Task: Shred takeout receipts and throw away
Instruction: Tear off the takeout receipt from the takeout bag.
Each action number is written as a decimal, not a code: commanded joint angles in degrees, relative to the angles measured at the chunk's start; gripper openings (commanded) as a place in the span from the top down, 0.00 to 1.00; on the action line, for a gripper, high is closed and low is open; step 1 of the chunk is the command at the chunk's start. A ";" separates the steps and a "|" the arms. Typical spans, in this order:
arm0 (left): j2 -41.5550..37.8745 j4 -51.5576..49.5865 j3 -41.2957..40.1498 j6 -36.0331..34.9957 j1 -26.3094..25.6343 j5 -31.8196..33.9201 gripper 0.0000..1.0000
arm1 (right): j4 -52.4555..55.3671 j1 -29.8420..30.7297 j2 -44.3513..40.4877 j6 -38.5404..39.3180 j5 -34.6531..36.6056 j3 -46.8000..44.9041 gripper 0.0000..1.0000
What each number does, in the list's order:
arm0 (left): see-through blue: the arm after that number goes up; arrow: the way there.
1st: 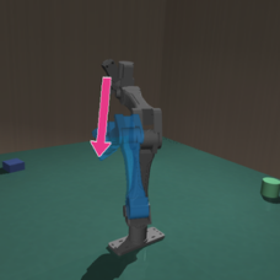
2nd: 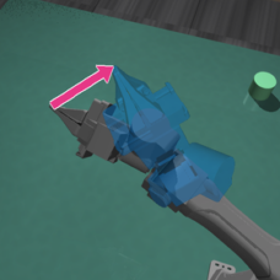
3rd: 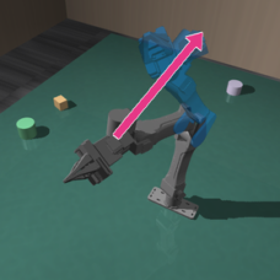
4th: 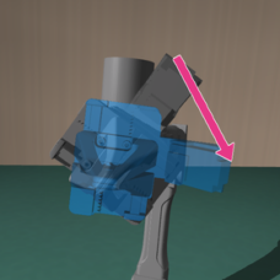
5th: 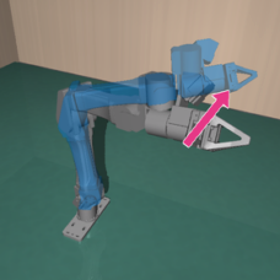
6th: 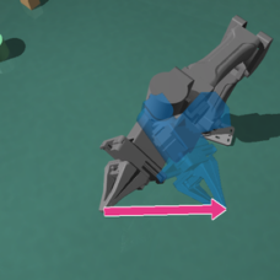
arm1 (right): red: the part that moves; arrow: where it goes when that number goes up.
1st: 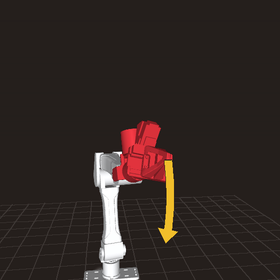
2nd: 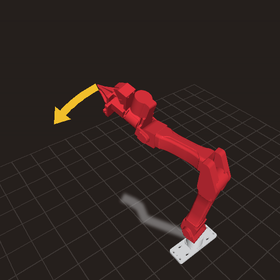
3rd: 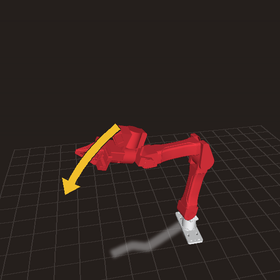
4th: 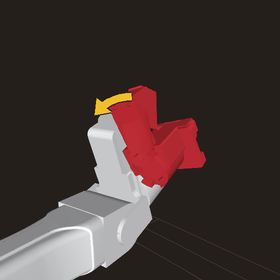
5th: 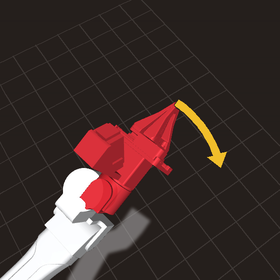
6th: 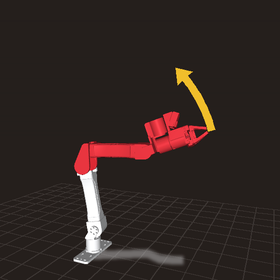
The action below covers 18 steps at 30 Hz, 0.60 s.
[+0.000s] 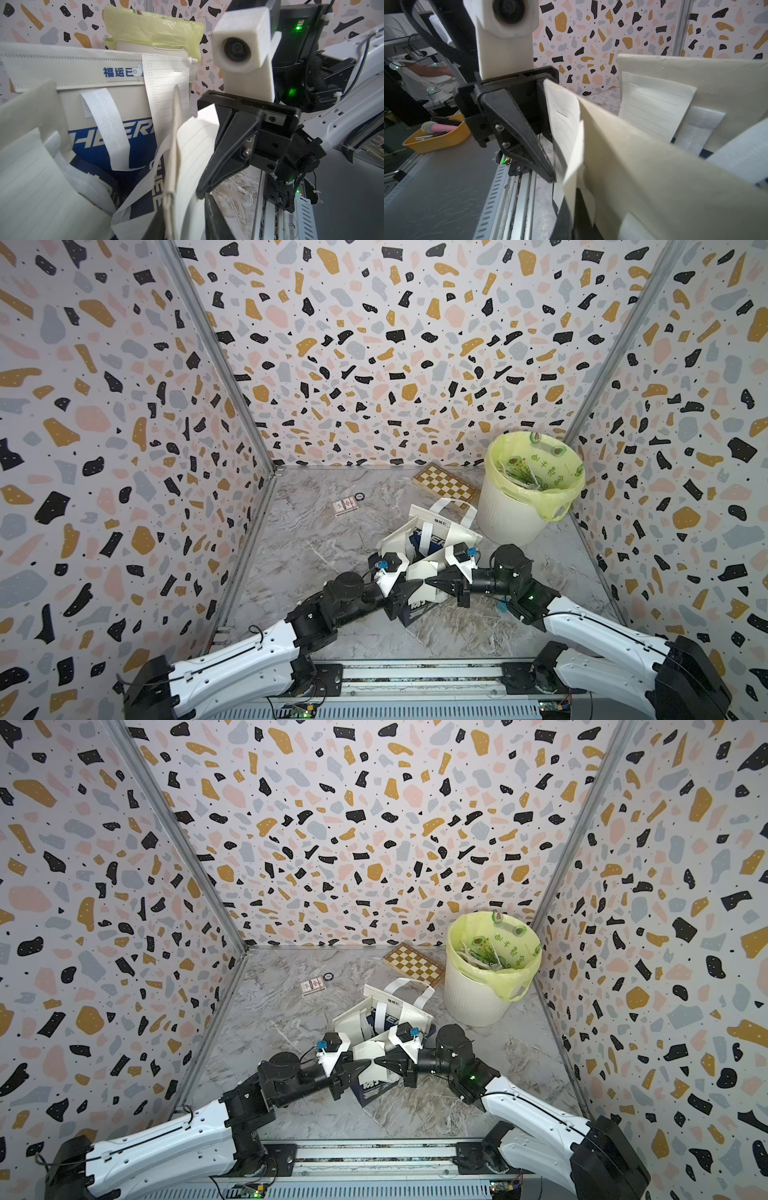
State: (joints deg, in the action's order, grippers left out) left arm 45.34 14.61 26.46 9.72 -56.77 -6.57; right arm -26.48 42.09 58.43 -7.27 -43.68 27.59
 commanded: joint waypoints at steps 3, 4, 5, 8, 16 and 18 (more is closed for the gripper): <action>-6.57 -4.02 -0.37 -2.21 0.35 1.47 0.37 | 1.34 0.02 -0.86 -1.04 0.09 2.80 1.00; -8.62 -6.38 -0.28 -3.22 0.35 2.71 0.35 | 2.05 -0.20 -0.99 -1.23 -0.28 3.03 1.00; -11.07 -8.90 -0.24 -4.48 0.35 3.74 0.33 | 2.68 -0.46 -1.15 -1.56 -0.67 3.13 1.00; -16.65 -16.92 0.39 -8.64 0.76 4.72 0.33 | 4.48 -1.04 -1.48 -1.64 -2.23 3.47 1.00; -18.46 -25.99 -0.90 -14.79 1.13 3.90 0.42 | 17.63 -5.46 0.41 3.84 -11.08 9.31 1.00; -16.99 -21.69 -1.88 -14.61 1.14 3.15 0.40 | 21.48 -5.99 1.87 5.71 -13.14 11.40 1.00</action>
State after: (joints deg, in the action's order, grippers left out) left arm 27.11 -9.39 25.69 -2.57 -55.92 -2.55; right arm -12.25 36.93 59.16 -4.89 -51.29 35.18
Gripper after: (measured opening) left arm 0.591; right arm 0.043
